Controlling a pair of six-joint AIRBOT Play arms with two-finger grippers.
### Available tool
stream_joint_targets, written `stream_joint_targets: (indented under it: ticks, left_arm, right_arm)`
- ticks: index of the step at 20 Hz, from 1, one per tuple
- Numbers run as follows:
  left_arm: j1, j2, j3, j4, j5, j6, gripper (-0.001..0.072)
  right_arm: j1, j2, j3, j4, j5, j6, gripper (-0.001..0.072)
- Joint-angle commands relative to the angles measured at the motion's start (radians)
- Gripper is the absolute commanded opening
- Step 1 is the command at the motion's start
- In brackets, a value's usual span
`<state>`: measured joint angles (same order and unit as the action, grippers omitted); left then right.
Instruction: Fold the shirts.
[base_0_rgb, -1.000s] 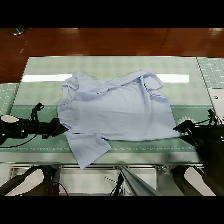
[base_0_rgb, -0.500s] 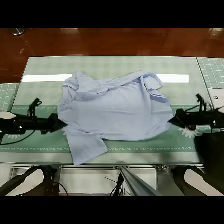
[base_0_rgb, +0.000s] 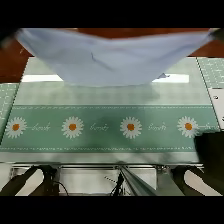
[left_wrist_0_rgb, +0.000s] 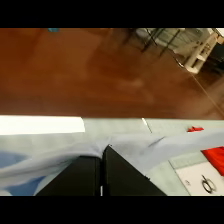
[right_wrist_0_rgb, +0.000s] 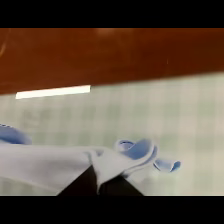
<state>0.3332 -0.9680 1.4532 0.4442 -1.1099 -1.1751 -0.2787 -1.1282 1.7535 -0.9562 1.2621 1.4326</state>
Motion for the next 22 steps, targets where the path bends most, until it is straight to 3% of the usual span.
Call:
stream_joint_targets:
  ticks: [1, 5, 10, 13, 15, 19, 22]
  left_arm:
    - [-0.002, 0.089, 0.35, 0.307, 0.033, -0.142, 0.0015]
    - [-0.002, 0.277, 0.42, 0.644, 0.034, -0.201, 0.0015]
    - [-0.003, 0.426, 0.418, 0.81, -0.065, -0.226, 0.0016]
    - [-0.01, 0.47, 0.354, 0.813, -0.08, -0.229, 0.0016]
    - [-0.011, 0.467, 0.284, 0.813, -0.078, -0.288, 0.0016]
    - [-0.011, 0.437, 0.031, 0.783, -0.08, -0.296, 0.0016]
    - [-0.012, 0.381, -0.251, 0.604, -0.007, -0.203, 0.0016]
  right_arm:
    - [0.008, 0.069, 0.324, -0.135, 0.075, 0.062, 0.0029]
    - [0.008, 0.258, 0.325, -0.226, 0.187, 0.072, 0.0029]
    - [0.008, 0.42, 0.314, -0.354, 0.251, 0.113, 0.0029]
    - [0.008, 0.48, 0.233, -0.37, 0.268, 0.117, 0.0029]
    - [0.008, 0.481, 0.183, -0.363, 0.334, 0.116, 0.0029]
    - [0.008, 0.478, -0.035, -0.292, 0.349, 0.101, 0.0029]
    - [0.008, 0.439, -0.262, -0.224, 0.269, 0.054, 0.0029]
